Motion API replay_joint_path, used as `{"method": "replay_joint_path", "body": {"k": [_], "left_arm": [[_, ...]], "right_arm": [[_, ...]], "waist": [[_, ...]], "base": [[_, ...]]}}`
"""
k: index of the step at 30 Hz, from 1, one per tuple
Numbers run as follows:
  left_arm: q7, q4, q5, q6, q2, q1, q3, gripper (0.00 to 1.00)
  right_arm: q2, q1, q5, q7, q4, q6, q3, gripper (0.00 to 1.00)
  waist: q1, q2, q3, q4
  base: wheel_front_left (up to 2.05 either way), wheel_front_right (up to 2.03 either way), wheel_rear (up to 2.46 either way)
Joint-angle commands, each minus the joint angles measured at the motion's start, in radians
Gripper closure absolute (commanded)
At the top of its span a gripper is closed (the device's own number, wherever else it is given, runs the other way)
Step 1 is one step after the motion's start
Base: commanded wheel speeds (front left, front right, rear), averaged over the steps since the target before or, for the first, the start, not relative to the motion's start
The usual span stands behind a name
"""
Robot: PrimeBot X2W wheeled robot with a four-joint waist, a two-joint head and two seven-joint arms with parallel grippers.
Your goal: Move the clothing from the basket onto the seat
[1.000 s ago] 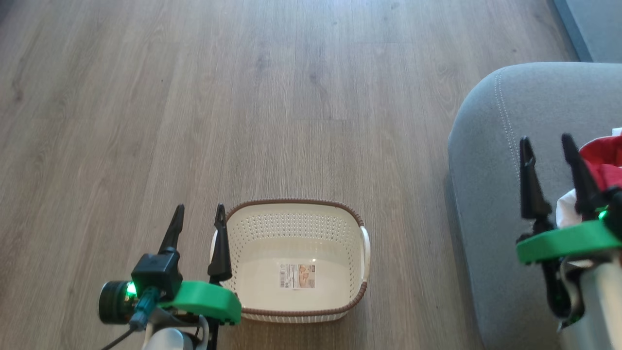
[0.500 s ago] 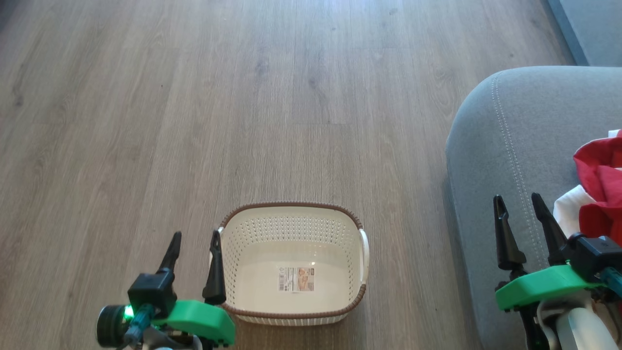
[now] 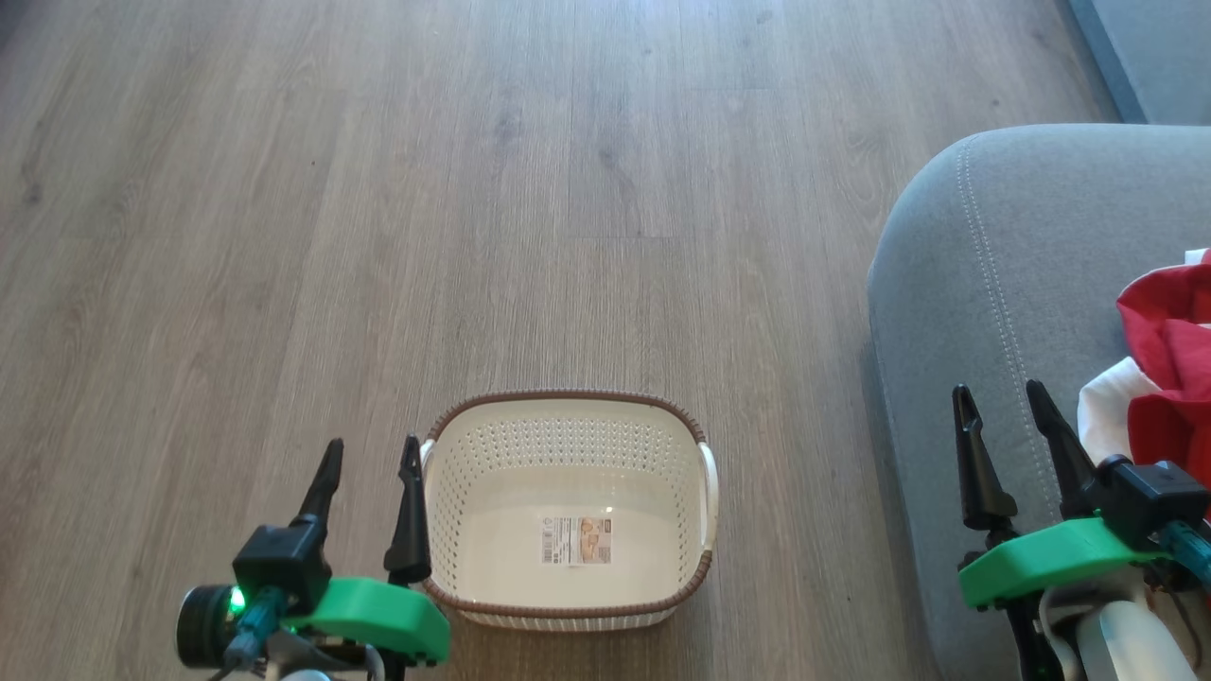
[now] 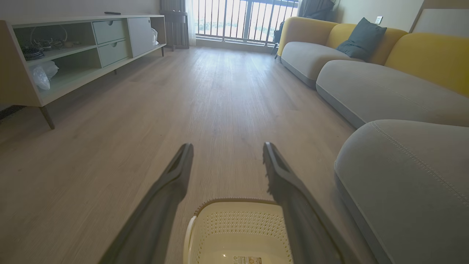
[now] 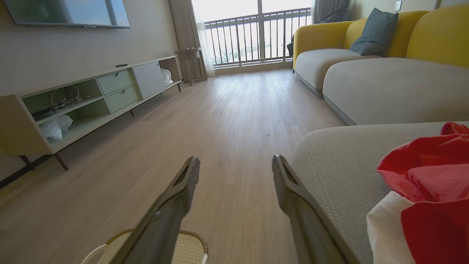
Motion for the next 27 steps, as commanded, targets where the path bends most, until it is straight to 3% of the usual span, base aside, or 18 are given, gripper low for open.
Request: {"method": "replay_joint_path", "body": {"k": [1,27], "left_arm": [[-0.005,-0.034,-0.006,0.000,-0.005,-0.032,0.038,0.00],[-0.005,-0.043,-0.034,-0.022,-0.005,-0.028,0.051,0.00]], "right_arm": [[-0.009,-0.031,0.002,-0.001,-0.028,0.007,0.023,0.00],[-0.003,-0.040,-0.001,-0.001,-0.021,0.007,0.012,0.00]], "waist": [[0.0001,0.0000,0.000,0.000],[0.0001,0.0000,0.008,-0.009]], "base": [[0.00,0.00,0.00],[0.00,0.00,0.00]]}}
